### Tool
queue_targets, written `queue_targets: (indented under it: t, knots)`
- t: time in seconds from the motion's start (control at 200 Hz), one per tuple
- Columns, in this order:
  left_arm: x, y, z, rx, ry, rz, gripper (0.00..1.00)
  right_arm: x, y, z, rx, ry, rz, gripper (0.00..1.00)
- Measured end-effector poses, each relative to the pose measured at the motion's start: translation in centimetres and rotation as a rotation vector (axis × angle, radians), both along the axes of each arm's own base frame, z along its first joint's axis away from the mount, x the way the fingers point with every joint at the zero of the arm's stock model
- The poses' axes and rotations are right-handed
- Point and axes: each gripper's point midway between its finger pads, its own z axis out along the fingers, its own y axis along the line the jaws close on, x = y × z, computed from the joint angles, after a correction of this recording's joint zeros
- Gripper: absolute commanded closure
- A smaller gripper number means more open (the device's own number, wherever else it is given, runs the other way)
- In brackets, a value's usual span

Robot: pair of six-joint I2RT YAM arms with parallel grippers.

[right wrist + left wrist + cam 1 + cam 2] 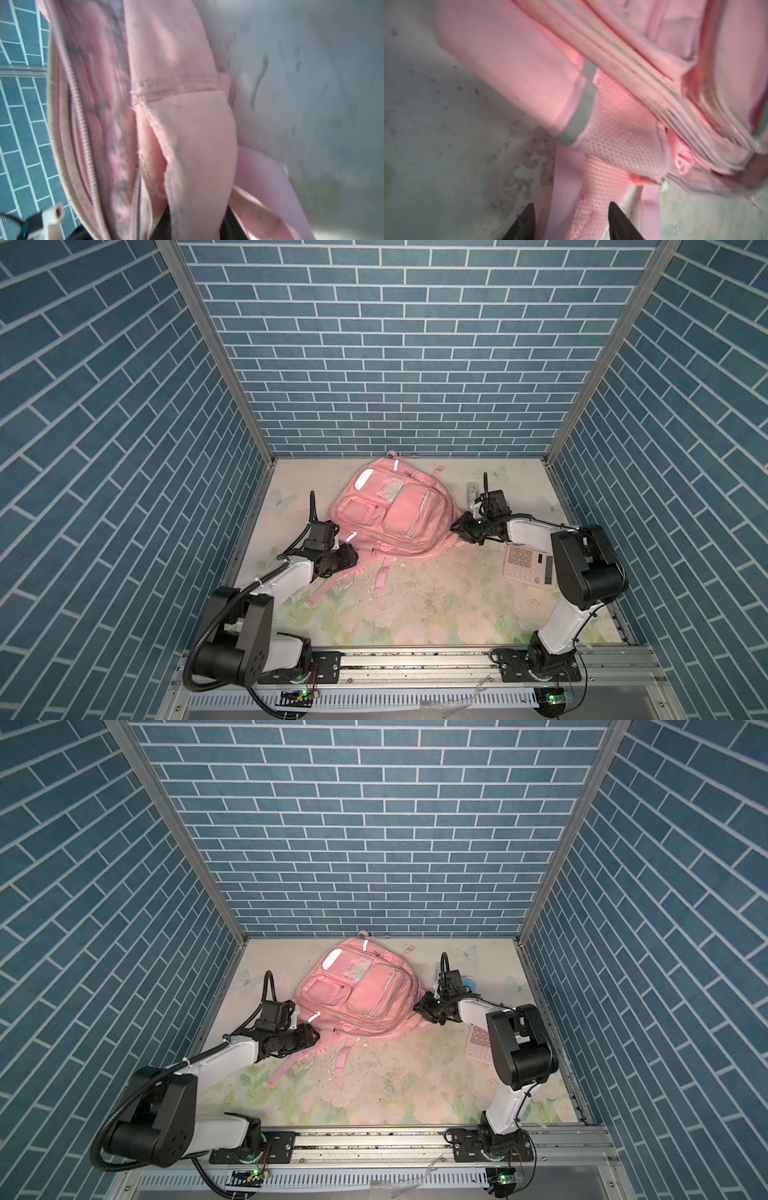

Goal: Pack the student bag
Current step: 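Lay the backpack flat with the left gripper while the right moves toward the stationery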

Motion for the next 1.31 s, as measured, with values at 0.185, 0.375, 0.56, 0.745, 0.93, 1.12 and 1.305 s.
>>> queue_targets:
  t: [0.185,0.375,0.56,0.745,0.93,1.12,1.305]
  knots:
    - [0.4,-0.6,3.6,0.102,-0.133,-0.081,0.40,2.5,-0.3,2.3,-0.062,-0.107,0.049,0.50]
    - [3.4,-0.5,7.2,0.319,-0.269,-0.253,0.40,0.7,-1.8,5.7,-0.133,-0.277,0.089,0.44]
    - [3.3,-2.4,6.0,0.522,-0.347,-0.581,0.41,-2.3,-2.4,9.3,-0.165,-0.491,0.156,0.41]
    - [2.3,-3.0,4.3,0.702,-0.448,-0.896,0.41,-5.7,-3.0,10.0,-0.211,-0.662,0.228,0.40]
    - [3.5,-3.1,2.1,0.832,-0.495,-1.058,0.41,-8.2,-3.0,10.1,-0.239,-0.785,0.296,0.40]
    - [4.0,-3.1,-0.5,0.888,-0.527,-1.129,0.51,-9.8,-2.3,10.9,-0.262,-0.902,0.366,0.40]
    - [4.6,-3.4,-0.4,0.897,-0.577,-1.103,0.76,-10.7,-2.3,10.5,-0.274,-0.939,0.393,0.45]
